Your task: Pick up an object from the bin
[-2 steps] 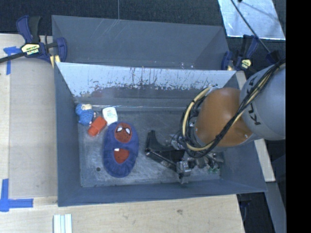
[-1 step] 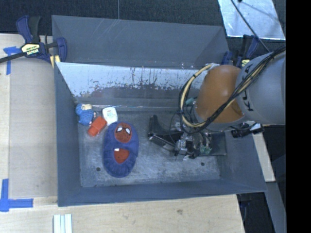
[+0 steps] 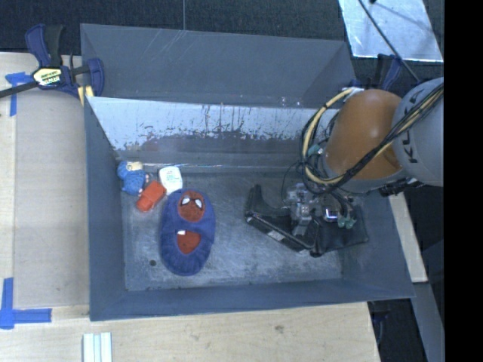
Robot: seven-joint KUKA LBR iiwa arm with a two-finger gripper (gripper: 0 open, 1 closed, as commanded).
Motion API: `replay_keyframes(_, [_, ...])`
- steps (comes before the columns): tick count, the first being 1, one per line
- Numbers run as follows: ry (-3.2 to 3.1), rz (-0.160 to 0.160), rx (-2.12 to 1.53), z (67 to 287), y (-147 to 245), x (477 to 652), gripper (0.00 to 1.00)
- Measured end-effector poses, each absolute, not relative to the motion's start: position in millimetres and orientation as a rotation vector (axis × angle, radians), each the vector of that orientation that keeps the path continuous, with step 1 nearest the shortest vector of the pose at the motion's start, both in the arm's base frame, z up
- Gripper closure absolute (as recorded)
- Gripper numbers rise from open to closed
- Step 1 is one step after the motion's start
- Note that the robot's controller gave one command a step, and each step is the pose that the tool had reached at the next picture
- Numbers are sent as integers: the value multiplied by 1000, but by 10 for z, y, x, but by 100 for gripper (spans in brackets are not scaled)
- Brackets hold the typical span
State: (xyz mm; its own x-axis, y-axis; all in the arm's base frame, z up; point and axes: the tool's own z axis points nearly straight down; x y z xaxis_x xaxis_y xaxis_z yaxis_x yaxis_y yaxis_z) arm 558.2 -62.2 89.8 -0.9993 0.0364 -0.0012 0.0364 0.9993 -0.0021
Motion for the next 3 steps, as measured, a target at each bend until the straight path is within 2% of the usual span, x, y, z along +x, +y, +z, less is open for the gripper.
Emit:
replay_keyframes(1, [3145, 0, 127, 1140, -596, 5084, 100])
replay_keyframes(2, [3143, -1, 91, 1369, -657, 4948, 100])
replay_keyframes(3, [3137, -2, 41, 1985, -669, 4899, 100])
